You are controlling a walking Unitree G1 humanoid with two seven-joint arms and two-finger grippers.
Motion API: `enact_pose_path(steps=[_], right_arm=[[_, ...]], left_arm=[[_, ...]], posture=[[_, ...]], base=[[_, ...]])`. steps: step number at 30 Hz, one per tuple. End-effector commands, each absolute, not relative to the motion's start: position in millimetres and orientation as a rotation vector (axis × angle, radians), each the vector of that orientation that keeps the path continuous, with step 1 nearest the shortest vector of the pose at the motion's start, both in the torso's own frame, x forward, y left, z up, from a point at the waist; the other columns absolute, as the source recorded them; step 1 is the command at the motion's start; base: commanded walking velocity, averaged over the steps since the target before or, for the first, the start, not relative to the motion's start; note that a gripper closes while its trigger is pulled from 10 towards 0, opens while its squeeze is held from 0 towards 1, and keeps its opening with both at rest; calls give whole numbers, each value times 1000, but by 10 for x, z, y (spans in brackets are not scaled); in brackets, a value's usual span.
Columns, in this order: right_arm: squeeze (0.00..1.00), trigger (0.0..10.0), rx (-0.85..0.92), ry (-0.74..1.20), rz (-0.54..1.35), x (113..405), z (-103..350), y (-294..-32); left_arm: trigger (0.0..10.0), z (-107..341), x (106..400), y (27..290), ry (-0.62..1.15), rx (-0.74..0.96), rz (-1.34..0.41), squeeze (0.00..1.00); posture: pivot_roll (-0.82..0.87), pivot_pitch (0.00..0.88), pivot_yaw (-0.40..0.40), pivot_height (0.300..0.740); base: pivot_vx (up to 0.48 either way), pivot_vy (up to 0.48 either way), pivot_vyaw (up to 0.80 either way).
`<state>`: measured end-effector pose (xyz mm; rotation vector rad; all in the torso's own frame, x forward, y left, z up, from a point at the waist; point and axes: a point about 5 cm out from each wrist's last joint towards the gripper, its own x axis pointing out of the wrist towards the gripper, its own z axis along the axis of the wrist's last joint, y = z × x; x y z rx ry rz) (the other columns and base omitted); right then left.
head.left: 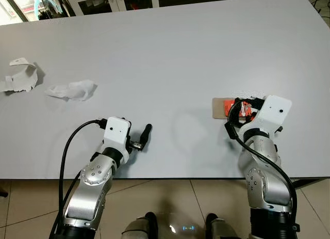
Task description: Picking trash to rubbish bin
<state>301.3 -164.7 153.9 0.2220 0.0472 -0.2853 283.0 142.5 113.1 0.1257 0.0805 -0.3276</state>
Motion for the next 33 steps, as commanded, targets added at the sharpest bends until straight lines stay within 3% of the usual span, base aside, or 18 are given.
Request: enact_pose_path(steps=[1,33], right_arm=[[0,10000,308,86,-281,3016,1430,-1641],[0,10000,509,126,-166,3165,1223,-1407]], left_arm=[[10000,1050,2789,1483,128,146,-330,0],[10000,1067,2766,1543,131,164,-319,0]], posture=[[86,244,165,740],[118,243,162,740]], base=[[0,0,0],[0,0,0]])
